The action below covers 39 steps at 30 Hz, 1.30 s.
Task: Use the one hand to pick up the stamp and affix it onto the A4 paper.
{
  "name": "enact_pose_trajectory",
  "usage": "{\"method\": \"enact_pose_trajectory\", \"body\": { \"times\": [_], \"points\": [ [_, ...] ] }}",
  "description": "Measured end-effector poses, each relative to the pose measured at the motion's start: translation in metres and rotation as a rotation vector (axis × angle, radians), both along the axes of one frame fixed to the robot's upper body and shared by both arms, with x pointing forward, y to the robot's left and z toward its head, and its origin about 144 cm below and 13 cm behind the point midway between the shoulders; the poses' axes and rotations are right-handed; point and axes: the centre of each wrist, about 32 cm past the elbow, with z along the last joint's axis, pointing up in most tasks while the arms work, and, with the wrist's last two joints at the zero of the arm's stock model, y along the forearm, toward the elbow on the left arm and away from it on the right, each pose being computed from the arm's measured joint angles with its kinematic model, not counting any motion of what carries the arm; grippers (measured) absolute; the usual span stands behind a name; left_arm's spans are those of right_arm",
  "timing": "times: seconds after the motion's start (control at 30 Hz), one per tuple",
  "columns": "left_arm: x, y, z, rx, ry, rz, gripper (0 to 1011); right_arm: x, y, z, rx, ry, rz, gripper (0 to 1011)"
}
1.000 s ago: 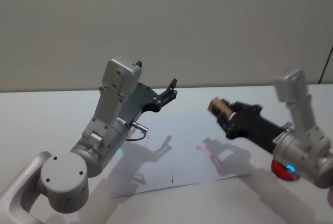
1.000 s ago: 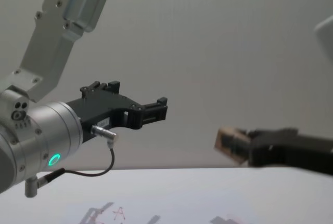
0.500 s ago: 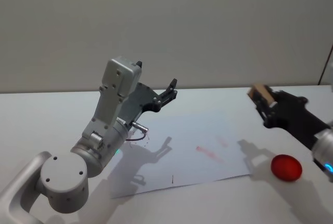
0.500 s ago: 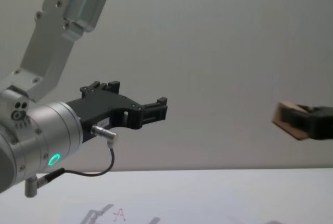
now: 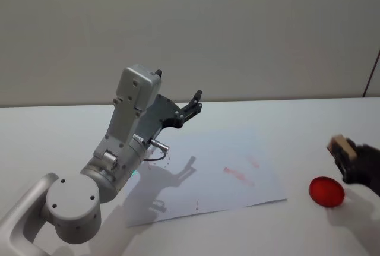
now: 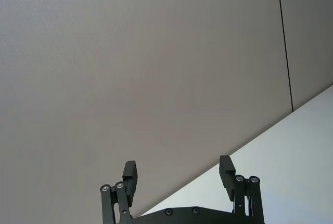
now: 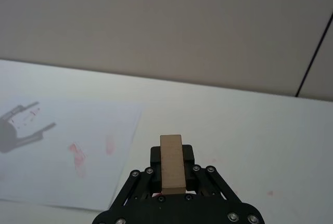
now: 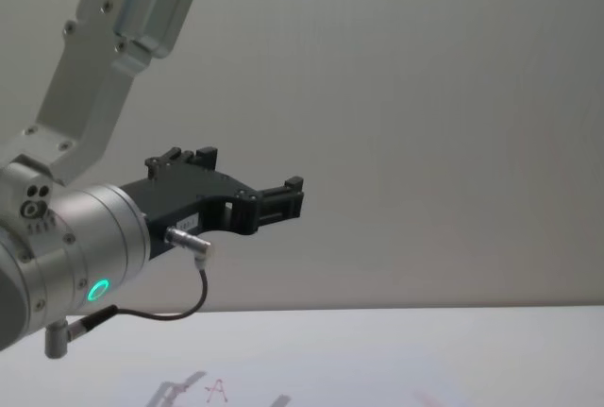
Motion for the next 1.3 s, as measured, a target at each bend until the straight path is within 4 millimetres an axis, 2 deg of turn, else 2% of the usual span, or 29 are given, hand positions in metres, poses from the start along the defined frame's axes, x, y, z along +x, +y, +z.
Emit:
{"method": "enact_pose_trajectory", "body": {
  "times": [0.2, 0.43, 0.73, 1.3],
  "points": [
    [0.0, 0.0, 0.0, 0.0, 0.0, 0.0, 1001, -0.011, -0.012, -0.011, -0.052, 0.071, -0.026, 218],
    [0.0, 0.0, 0.0, 0.0, 0.0, 0.0, 1001, -0.012, -0.018, -0.018, -0.092, 0.105, -0.036, 218],
    [0.0, 0.0, 0.0, 0.0, 0.0, 0.0, 1001, -0.004, -0.019, -0.025, -0.133, 0.12, -0.016, 218],
    [0.0, 0.0, 0.0, 0.0, 0.0, 0.0, 1001, 0.016, -0.01, -0.031, -0.155, 0.114, 0.065, 218]
  ]
}}
